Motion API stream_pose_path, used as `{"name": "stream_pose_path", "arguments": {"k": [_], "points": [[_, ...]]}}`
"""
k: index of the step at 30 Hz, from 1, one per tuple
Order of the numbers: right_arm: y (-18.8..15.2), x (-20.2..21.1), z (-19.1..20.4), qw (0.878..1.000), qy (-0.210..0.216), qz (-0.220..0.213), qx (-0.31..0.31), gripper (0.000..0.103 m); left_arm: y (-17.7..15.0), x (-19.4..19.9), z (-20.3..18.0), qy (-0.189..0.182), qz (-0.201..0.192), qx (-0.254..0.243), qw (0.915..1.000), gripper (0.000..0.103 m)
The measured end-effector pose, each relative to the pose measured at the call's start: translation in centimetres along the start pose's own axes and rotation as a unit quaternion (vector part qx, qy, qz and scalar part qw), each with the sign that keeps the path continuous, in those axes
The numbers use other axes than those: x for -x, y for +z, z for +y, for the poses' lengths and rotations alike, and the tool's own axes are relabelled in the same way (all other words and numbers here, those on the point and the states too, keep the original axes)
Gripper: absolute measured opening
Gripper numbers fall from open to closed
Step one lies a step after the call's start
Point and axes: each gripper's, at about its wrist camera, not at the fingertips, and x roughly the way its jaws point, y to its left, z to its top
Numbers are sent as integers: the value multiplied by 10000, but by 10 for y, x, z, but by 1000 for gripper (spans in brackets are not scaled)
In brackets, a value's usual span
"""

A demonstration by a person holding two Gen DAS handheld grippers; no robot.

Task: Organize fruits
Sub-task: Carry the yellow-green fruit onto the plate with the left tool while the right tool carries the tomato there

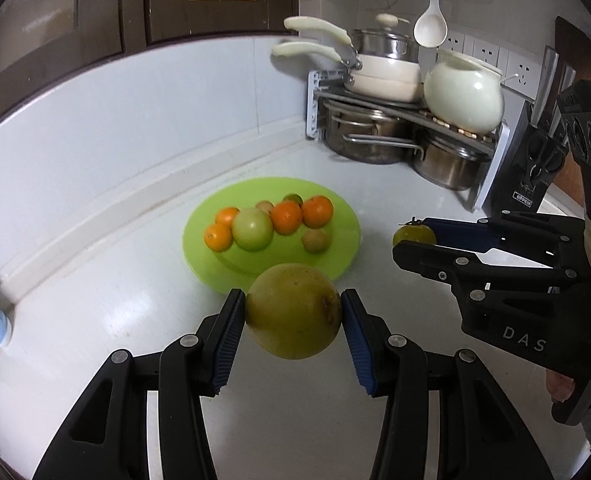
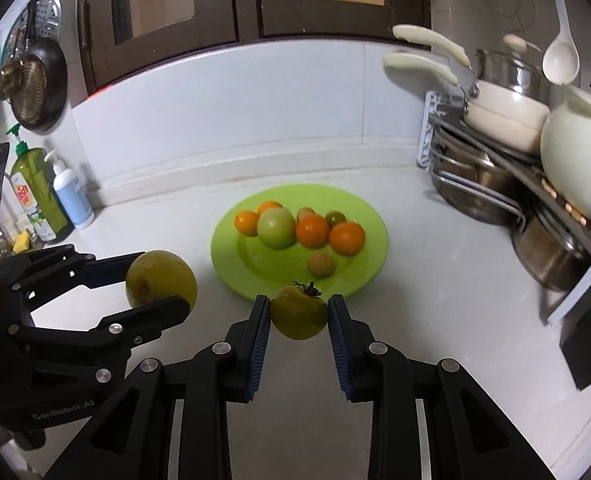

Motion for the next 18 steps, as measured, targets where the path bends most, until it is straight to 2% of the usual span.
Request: {"name": "stream_pose_path", "arguments": {"k": [18], "points": [[46,-29,10,9998,-32,-138,113,30,43,-30,30,125,-129,-15,9998,48]]}}
